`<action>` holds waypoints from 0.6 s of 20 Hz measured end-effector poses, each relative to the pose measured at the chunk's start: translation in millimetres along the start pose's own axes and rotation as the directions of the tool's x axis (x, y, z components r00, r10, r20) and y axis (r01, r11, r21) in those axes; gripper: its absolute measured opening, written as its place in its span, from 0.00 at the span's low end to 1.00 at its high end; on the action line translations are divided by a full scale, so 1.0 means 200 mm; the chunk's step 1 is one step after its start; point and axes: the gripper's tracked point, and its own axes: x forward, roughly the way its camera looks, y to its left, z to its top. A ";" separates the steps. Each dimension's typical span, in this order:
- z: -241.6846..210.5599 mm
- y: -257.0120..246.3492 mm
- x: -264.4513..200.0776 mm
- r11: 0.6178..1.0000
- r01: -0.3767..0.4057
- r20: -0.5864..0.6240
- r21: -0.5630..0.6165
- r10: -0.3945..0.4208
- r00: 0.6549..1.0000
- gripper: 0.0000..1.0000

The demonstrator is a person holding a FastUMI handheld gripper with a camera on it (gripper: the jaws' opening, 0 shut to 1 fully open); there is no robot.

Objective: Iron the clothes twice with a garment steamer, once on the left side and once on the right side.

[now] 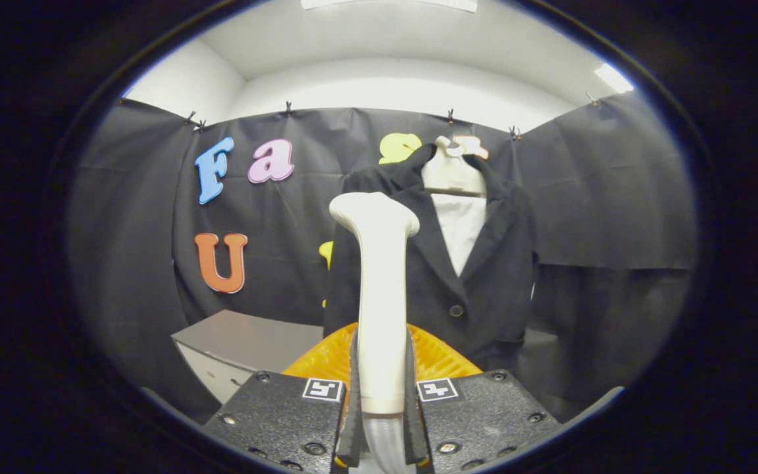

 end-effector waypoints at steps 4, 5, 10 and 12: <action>0.10 -0.16 0.05 0.998 0.061 0.061 -0.018 -0.060 0.996 0.28; 0.12 -0.19 0.08 0.997 0.073 0.081 -0.030 -0.071 0.994 0.28; 0.18 -0.26 0.18 0.994 0.096 0.154 -0.054 -0.087 0.984 0.28; 0.15 -0.24 0.24 0.996 0.081 0.146 -0.037 -0.075 0.986 0.28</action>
